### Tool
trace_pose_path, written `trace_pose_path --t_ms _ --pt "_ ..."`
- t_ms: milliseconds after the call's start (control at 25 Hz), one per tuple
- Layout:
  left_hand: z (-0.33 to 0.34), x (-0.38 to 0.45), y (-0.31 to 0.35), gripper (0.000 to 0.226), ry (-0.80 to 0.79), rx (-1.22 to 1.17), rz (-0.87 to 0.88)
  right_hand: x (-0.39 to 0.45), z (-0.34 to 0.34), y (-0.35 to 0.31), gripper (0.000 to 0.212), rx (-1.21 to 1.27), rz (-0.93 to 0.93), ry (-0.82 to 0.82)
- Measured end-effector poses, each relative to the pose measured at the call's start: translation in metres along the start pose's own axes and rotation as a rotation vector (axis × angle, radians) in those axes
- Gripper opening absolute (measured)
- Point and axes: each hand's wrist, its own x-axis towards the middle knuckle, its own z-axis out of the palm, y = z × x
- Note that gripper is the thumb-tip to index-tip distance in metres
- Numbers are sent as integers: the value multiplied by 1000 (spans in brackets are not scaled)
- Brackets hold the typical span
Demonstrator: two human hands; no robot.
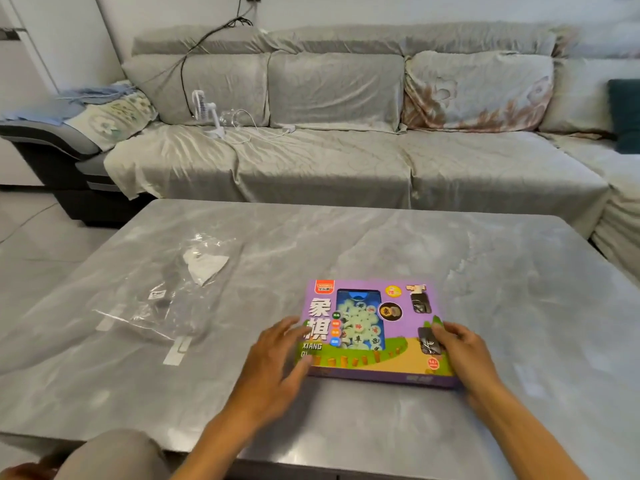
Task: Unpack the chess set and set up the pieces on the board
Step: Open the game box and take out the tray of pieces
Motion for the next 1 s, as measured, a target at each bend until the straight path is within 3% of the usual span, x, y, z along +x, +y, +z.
trace_pose_path --t_ms 120,280,560,640,720,760,840,920,1000 --pt "54 7 -1 77 -159 159 -7 -2 -11 -5 24 110 183 -128" --pt "66 4 -4 68 -98 245 5 3 -16 -12 26 73 250 -206" --pt "71 -9 -6 71 -5 288 -18 9 -15 -11 32 -115 234 -78" --pt "74 -12 -5 72 12 304 -25 6 -14 -11 36 -187 172 -30" --pt "75 -13 -4 71 22 322 -33 -2 -14 -11 42 -416 33 73" --pt "76 -13 -4 70 29 326 -39 -7 -14 -14 39 -519 -58 130" --pt "77 -15 -4 68 35 319 -45 -18 -14 -18 28 -475 -242 177" --pt "78 -16 -3 68 38 322 -46 -27 -9 -22 12 -346 -368 74" --pt "75 -15 -1 71 36 335 -40 -34 1 -18 10 -495 -445 -132"
